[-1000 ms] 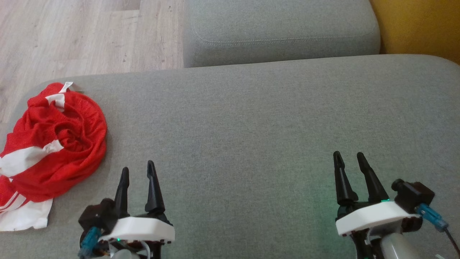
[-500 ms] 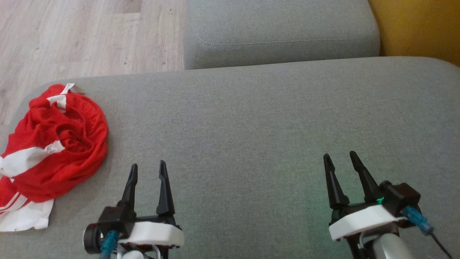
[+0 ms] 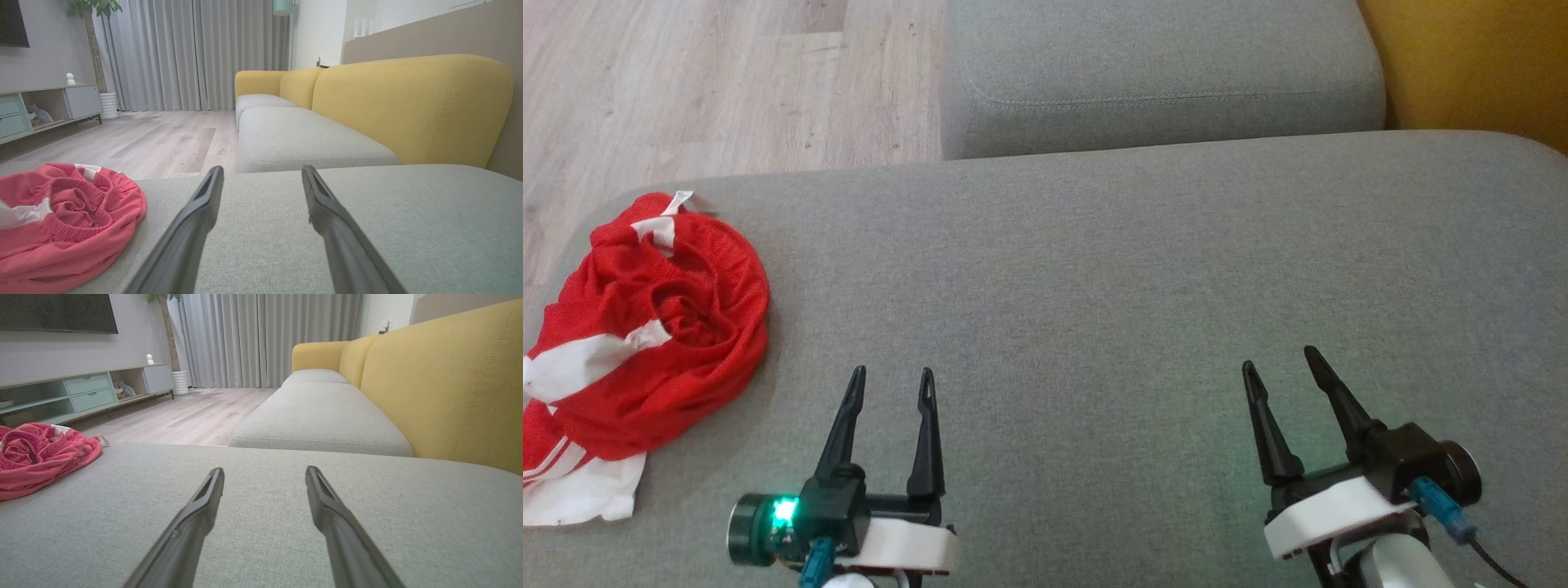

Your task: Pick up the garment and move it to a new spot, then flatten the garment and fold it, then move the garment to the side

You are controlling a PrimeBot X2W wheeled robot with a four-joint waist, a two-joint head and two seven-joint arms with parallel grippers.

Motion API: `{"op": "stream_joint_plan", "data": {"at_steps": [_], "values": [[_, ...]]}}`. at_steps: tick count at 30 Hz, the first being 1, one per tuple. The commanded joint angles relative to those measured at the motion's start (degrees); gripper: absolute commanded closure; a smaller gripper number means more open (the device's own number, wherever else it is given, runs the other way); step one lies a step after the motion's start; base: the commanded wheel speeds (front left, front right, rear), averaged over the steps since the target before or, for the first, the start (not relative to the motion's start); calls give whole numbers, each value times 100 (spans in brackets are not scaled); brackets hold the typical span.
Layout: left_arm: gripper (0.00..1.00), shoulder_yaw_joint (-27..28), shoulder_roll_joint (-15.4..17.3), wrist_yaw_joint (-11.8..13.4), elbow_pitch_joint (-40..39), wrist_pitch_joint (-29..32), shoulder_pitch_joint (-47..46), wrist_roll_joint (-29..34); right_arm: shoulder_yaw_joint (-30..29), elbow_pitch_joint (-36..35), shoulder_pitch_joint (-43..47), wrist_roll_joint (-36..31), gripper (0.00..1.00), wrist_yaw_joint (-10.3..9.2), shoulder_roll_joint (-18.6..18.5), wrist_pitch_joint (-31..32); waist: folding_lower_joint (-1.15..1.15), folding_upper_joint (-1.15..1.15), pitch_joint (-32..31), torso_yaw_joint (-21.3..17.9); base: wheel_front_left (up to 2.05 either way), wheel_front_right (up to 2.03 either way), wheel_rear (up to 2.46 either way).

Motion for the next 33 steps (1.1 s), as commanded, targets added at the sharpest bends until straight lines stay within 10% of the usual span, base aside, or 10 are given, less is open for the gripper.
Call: {"op": "stream_joint_plan", "data": {"at_steps": [1, 33], "values": [[0, 167, 38, 41, -125, -62, -327, 54, 79, -126, -302, -63, 0, -4, -53, -79, 0, 0, 4, 4, 0, 0, 0], [0, 240, 38, 221, 98, -62, -387, 94, -168, 34, -344, -68, 0, -4, -53, -79, 0, 0, 109, 471, 0, 0, 0]]}}
